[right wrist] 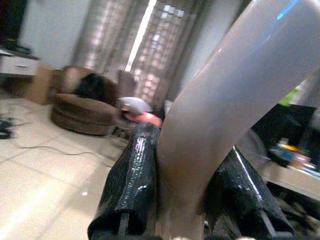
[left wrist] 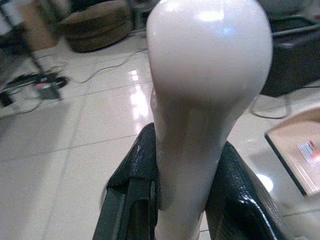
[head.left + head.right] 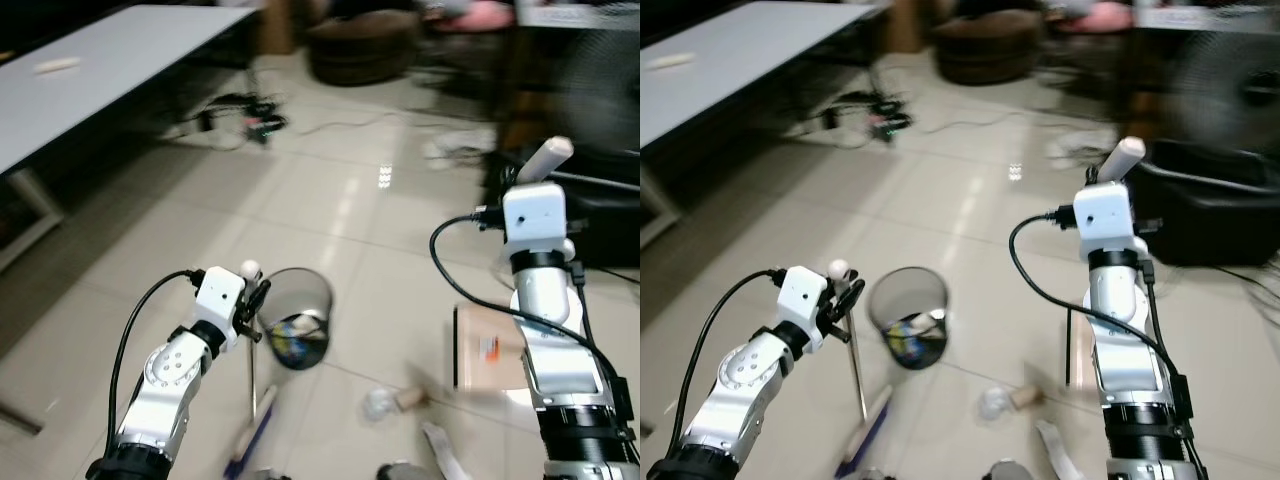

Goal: Sweep floor

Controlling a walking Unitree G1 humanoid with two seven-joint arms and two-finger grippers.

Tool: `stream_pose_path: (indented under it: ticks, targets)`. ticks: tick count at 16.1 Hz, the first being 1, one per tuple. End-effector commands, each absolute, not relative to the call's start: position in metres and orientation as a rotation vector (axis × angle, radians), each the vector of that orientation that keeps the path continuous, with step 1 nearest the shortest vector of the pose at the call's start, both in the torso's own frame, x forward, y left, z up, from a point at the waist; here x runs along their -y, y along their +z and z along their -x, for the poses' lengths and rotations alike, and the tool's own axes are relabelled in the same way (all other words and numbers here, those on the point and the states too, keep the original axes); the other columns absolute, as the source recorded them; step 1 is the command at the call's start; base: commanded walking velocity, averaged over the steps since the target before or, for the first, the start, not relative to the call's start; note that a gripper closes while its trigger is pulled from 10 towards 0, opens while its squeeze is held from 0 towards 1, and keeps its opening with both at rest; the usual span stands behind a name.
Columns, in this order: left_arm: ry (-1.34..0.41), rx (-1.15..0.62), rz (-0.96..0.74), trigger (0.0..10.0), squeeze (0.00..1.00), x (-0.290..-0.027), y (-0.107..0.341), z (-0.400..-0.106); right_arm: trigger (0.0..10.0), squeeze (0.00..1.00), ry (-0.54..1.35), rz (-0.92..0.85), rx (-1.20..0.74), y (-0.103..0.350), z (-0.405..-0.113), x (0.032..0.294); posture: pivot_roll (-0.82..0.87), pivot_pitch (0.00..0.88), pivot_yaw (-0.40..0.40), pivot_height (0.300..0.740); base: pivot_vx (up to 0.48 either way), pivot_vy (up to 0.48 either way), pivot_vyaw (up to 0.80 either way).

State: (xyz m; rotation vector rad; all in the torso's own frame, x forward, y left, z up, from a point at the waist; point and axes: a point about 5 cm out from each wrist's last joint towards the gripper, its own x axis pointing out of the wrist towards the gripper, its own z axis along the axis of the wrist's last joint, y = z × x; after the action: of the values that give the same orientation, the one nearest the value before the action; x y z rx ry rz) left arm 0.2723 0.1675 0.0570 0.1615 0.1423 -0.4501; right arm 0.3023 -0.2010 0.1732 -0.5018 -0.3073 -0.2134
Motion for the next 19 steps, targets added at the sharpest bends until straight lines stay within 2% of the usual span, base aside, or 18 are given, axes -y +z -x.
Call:
stream_pose_path:
  ticks: [1, 6, 11, 13, 19]
  targets:
    - [-0.455, -0.135, -0.159, 10.0, 0.00, -0.171, 0.061, -0.271, 10.0, 0.00, -0.215, 0.508, 0.291, 0.171, -0.300, 0.198, -0.01, 0.050, 0.110, 0.740, 0.000, 0.000, -0.80]
    - [-0.515, -0.227, -0.121, 10.0, 0.00, -0.197, 0.036, -0.267, 10.0, 0.00, -0.245, 0.437, 0.242, 0.164, -0.297, 0.194, -0.01, 0.052, 0.103, 0.740, 0.000, 0.000, -0.80]
    - [-0.424, -0.131, -0.144, 10.0, 0.00, -0.225, 0.044, -0.267, 10.0, 0.00, -0.276, 0.396, 0.230, 0.157, -0.294, 0.192, -0.01, 0.037, 0.109, 0.740, 0.000, 0.000, -0.80]
    - [-0.429, -0.012, -0.148, 10.0, 0.00, -0.205, 0.066, -0.276, 10.0, 0.00, -0.298, 0.362, 0.217, 0.155, -0.293, 0.195, -0.02, 0.027, 0.113, 0.740, 0.000, 0.000, -0.80]
    - [-0.356, 0.116, -0.150, 10.0, 0.00, -0.190, 0.093, -0.281, 10.0, 0.00, -0.298, 0.303, 0.194, 0.149, -0.293, 0.193, -0.01, 0.024, 0.104, 0.740, 0.000, 0.000, -0.77]
